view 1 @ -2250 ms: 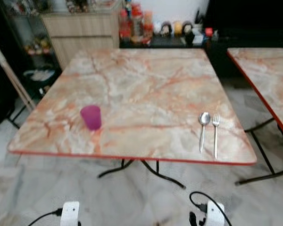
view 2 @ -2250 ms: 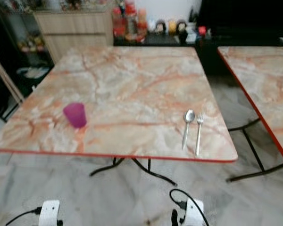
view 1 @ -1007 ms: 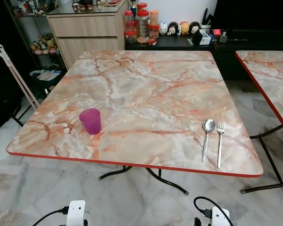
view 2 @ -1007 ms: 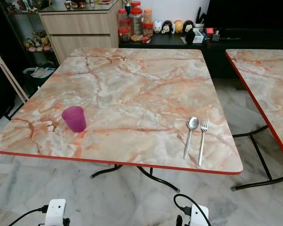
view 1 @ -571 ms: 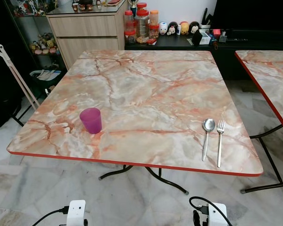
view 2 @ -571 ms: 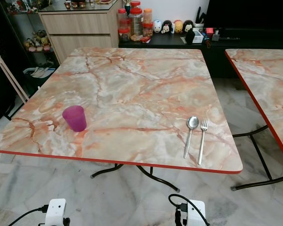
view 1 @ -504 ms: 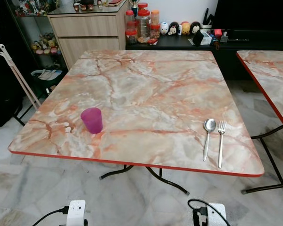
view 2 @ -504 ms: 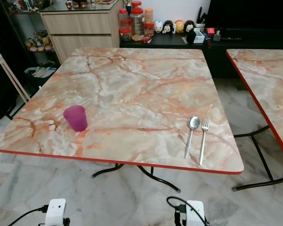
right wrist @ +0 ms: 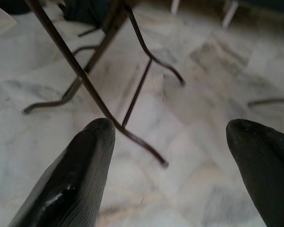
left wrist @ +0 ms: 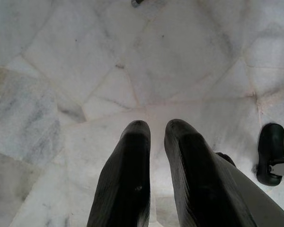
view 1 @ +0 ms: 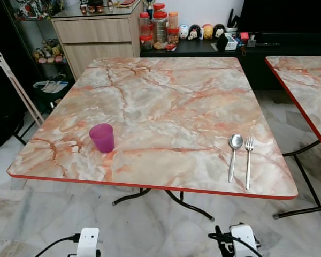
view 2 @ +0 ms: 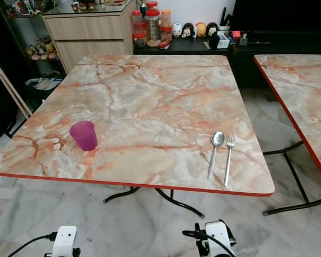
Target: Setting the table
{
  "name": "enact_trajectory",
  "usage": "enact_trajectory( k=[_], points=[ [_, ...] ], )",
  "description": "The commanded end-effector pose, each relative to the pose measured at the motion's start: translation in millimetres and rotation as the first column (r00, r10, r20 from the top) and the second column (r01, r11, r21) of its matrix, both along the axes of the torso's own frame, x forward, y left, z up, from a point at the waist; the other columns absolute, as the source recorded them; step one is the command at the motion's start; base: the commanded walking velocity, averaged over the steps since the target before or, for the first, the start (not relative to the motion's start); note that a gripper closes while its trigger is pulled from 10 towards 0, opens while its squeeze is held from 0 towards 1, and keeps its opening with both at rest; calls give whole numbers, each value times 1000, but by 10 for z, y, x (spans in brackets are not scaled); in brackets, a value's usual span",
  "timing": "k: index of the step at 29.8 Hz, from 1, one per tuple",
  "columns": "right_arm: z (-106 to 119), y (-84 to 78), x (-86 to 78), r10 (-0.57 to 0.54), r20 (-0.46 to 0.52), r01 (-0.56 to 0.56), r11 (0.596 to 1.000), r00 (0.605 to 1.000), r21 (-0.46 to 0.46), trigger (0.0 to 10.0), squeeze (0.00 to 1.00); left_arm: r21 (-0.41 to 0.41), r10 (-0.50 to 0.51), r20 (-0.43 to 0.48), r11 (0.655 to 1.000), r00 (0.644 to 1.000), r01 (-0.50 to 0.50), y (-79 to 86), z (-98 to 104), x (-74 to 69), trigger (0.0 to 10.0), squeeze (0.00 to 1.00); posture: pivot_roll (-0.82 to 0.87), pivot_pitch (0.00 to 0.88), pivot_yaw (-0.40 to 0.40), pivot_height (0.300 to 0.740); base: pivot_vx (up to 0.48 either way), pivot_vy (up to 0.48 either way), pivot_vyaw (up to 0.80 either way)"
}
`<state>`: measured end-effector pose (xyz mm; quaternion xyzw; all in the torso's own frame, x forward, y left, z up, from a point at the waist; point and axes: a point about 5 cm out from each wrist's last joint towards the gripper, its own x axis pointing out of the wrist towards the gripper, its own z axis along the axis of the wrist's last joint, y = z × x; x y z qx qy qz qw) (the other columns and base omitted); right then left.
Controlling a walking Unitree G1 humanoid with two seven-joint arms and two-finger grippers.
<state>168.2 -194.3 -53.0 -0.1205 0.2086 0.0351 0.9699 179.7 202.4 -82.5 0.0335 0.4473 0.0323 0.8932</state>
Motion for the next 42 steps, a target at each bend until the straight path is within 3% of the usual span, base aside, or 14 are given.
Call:
enact_trajectory(
  k=[1,11,20,26,32,42],
  points=[
    [57,17,40,27,40,-27,1000,999,0,10000,0,13,-4,1,1000,1000,4,49,6,-8,10000,0,-89,0,42,740,0,0,0],
    [240,52,85,45,141,-47,999,989,8,10000,0,9,5,2,1000,1000,-5,39,7,1,10000,0,-97,0,44,740,0,0,0],
    [366,19,-73,-53,197,54,999,979,0,10000,0,10,-4,0,1000,1000,4,33,4,-5,10000,0,-111,0,55,740,0,0,0],
    [572,3,-35,-113,274,105,994,955,42,10000,0,13,-11,-2,1000,1000,11,44,2,-14,10000,0,-115,0,59,740,0,0,0],
    [964,59,211,-102,398,85,995,912,59,10000,0,14,-13,2,1000,1000,13,41,8,0,10000,0,-119,0,55,740,0,0,0],
    [1153,83,430,-128,415,97,991,901,94,10000,0,6,-2,6,1000,1000,2,4,7,11,10000,0,-111,0,47,740,0,0,0]
  ],
)
